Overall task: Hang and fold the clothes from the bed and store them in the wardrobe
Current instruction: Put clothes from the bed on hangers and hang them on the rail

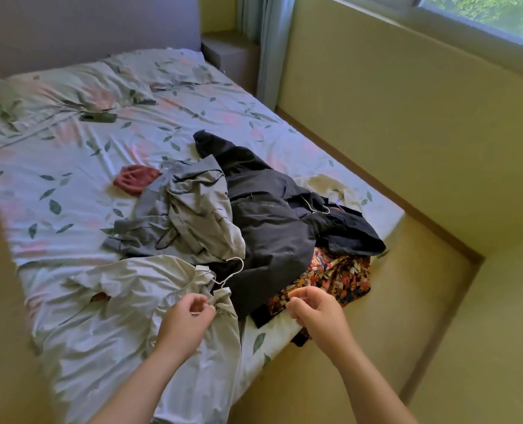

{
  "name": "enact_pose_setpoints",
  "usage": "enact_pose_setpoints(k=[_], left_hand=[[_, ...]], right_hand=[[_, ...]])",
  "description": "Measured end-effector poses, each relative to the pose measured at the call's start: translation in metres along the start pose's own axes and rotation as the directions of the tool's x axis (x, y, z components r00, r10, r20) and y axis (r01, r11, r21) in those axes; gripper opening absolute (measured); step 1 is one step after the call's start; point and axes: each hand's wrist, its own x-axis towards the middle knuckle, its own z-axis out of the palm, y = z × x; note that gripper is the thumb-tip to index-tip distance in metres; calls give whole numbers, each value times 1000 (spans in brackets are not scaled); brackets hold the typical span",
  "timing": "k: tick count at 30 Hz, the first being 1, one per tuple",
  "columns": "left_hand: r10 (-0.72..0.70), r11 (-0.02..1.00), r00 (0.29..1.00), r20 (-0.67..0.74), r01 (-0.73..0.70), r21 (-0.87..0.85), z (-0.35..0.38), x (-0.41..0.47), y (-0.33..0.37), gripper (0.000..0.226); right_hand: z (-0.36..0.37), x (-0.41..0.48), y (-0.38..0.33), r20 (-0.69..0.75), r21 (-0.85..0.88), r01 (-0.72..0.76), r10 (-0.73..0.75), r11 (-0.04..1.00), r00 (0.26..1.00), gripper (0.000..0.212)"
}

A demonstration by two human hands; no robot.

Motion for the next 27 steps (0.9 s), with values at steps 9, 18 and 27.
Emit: enact_pose_setpoints(k=[9,18,27], left_hand=[[-94,995,989,-112,90,-36,11,51,17,14],[-235,972,945,-227,225,-73,67,95,33,13],[-386,922,896,-218,384,-56,104,140,-20,20]], right_hand=[[-6,91,-22,152,-29,12,-8,1000,988,10],[-22,201,-29,309,-124,51,-11,991,951,11],[8,254,-5,416,-208,22,68,978,907,10]])
